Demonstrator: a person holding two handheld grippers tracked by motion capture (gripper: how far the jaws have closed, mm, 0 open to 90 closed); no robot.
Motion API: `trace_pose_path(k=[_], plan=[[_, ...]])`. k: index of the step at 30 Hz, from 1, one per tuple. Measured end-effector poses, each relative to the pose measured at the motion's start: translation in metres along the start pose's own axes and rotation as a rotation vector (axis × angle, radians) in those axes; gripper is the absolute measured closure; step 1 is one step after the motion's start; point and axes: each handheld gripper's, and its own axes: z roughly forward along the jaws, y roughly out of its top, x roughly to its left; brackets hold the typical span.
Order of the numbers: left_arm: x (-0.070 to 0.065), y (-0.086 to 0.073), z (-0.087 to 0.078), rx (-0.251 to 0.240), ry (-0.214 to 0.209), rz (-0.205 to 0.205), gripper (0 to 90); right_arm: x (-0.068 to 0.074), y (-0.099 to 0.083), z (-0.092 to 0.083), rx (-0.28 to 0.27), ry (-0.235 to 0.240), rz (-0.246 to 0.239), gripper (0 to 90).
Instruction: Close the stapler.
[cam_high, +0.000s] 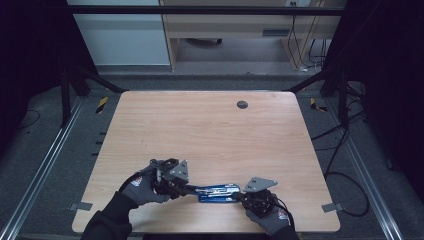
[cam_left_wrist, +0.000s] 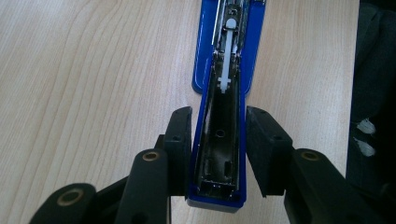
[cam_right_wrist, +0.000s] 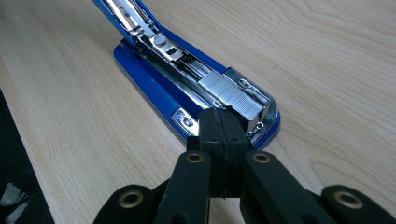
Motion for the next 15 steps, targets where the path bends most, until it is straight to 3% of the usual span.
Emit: trace_pose_path(k=[15], plan=[[0.0002, 0.0025, -0.0015, -0.014, 0.0, -0.011, 62.7, 0.0006, -0.0004, 0.0, -0.004, -0.002, -0.007, 90.0]])
